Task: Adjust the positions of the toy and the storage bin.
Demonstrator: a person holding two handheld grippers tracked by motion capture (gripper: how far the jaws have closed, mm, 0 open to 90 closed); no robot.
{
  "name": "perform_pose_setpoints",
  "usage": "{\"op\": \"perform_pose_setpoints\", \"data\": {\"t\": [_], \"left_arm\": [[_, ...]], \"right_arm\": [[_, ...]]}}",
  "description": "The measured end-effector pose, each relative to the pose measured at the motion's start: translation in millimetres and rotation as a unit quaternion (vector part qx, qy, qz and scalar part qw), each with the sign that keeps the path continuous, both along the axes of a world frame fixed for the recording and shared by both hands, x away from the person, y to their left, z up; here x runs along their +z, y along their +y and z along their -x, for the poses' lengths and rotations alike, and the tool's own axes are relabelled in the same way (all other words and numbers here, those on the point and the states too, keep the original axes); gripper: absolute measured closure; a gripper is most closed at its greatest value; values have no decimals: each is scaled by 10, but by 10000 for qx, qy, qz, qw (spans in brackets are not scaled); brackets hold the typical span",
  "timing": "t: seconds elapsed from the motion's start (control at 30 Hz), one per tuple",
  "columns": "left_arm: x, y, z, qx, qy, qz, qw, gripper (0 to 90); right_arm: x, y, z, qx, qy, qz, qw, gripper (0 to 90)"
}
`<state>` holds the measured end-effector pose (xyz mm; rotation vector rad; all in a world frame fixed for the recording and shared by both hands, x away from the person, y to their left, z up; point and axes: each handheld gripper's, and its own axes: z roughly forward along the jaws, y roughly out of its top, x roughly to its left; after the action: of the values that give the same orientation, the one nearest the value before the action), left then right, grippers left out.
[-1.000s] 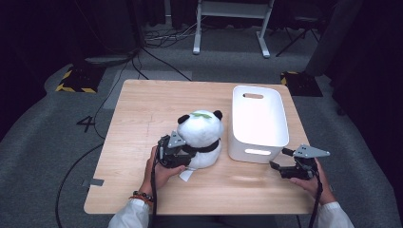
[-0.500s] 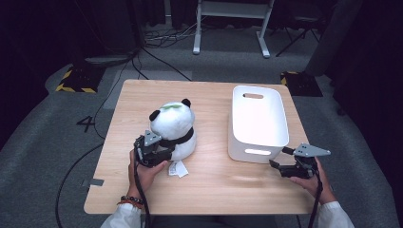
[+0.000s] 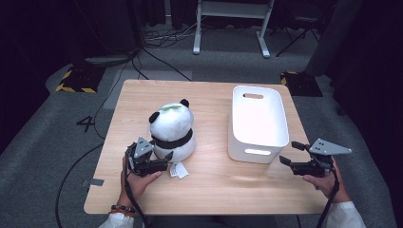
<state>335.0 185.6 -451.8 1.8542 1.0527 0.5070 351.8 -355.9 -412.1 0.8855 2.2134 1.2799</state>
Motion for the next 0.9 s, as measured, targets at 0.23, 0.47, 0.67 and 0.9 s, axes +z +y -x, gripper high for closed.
{"op": "perform_pose_setpoints", "data": {"t": [0.23,0.47,0.67,0.9], "left_arm": [[-168,37,8,-159,438,-444,9979,279],[-272,92,-52,-331,667,-366,9966,336],[-338,152,-58,-374,845,-486,9945,401],[-442,55,-120,-616,1112,-753,9890,430]], "right_arm": [[236,10,30,66,-340,-39,9994,215],[351,175,43,305,-465,-50,9984,219],[391,383,25,554,-534,-38,9970,238],[341,682,-80,907,-279,237,9952,317]]}}
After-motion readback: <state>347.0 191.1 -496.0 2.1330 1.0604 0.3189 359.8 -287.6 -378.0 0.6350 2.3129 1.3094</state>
